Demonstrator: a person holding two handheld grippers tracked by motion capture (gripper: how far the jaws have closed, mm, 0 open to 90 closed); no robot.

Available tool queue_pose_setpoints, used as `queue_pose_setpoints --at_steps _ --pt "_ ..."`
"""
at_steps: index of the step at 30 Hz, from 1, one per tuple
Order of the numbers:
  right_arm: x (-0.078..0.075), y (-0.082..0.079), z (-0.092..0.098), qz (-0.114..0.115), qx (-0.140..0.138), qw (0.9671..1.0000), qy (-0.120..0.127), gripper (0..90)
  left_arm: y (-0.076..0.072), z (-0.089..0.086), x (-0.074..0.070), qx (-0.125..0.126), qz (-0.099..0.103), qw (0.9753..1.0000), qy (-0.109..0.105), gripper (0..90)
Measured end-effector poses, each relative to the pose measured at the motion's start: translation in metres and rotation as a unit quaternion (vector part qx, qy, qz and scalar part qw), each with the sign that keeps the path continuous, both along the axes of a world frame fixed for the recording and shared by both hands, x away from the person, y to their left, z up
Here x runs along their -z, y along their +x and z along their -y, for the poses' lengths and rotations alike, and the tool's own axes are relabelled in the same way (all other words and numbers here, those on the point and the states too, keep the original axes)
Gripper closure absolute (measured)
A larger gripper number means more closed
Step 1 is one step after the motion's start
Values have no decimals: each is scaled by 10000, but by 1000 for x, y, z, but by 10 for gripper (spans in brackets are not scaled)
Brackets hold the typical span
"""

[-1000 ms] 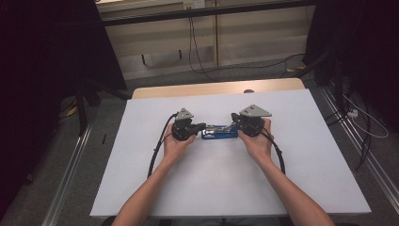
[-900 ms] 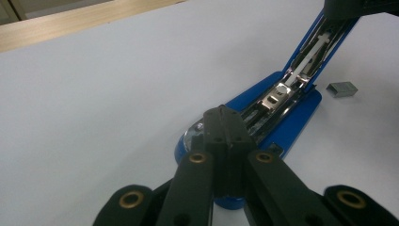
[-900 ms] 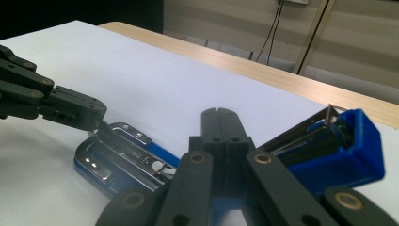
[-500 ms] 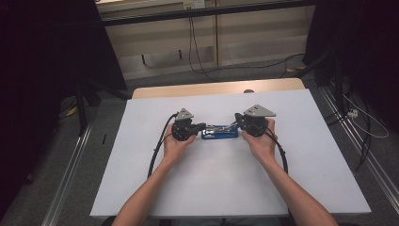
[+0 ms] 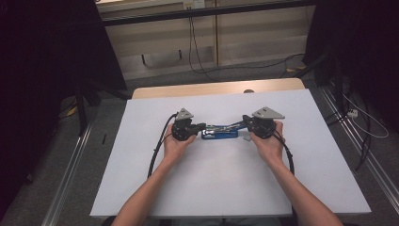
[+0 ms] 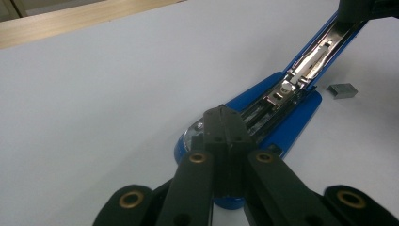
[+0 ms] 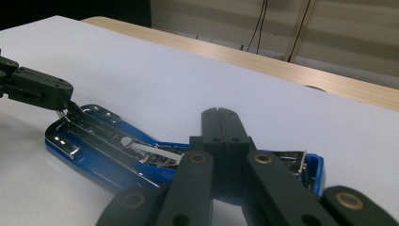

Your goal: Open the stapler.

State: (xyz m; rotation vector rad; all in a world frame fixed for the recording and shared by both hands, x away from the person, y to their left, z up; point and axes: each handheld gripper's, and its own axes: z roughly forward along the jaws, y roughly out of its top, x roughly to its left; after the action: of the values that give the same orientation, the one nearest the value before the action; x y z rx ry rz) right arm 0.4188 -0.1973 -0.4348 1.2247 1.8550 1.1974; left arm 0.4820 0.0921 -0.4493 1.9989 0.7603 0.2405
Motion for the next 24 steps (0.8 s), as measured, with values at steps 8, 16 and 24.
queue_pose_setpoints --at_steps 8,16,24 --pt "1 -3 8 -24 23 10000 -33 900 0 0 0 -10 11 10000 10 900" --pt "6 -6 17 -46 86 10000 3 900 0 0 0 -11 8 10000 4 900" --pt "13 -6 21 -97 113 9999 28 900 0 0 0 -19 14 10000 22 900"
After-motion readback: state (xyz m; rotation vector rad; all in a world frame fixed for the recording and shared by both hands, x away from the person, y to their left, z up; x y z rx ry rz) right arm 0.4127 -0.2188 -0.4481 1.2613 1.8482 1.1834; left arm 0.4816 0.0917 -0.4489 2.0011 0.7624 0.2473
